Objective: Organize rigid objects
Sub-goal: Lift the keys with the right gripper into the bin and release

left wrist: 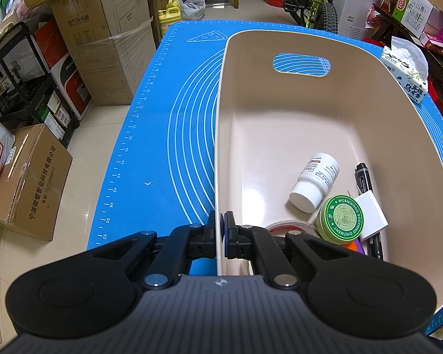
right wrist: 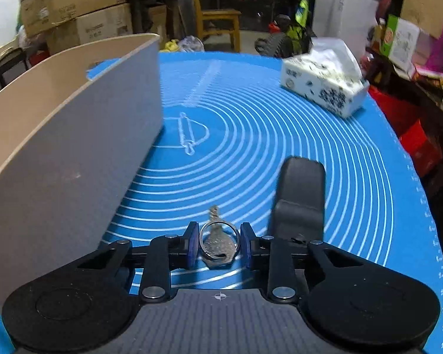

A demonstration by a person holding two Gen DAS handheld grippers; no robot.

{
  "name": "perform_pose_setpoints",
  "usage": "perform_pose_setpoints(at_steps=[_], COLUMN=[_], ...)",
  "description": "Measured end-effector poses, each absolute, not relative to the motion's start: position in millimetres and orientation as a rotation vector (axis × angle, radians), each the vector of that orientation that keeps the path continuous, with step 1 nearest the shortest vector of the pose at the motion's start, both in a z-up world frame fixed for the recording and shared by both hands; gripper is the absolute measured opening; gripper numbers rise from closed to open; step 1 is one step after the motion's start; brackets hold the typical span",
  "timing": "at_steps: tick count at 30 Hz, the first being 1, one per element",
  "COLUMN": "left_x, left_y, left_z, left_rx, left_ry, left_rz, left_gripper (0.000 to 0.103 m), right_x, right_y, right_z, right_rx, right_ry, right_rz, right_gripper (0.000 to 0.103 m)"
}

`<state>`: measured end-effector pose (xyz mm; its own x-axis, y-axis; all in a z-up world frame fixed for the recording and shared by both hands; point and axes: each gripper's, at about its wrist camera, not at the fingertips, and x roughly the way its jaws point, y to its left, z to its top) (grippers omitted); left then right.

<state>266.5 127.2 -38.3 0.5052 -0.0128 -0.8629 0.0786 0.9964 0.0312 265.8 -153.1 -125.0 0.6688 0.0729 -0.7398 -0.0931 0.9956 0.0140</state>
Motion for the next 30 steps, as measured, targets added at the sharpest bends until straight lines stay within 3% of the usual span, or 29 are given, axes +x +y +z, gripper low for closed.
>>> perform_pose_setpoints(at_steps=[17,30], left_x=[266.7,266.7], left_y=[127.9,128.0], left_z=[-38.2,-38.2], left_rx=[0.069,0.069], left_ry=[1.040,1.040], left_rz=[-0.055,-0.055], left_gripper=[0.005,0.005], right_x=[251.1,254.2], right_y=[-142.9,-129.7], right_z=[-79.4,-10.6], right_rx=[-0.128,-0.129], right_ry=[0.643,0.470], right_rz=[0.060,0.109], right_gripper=[0.038,0.037])
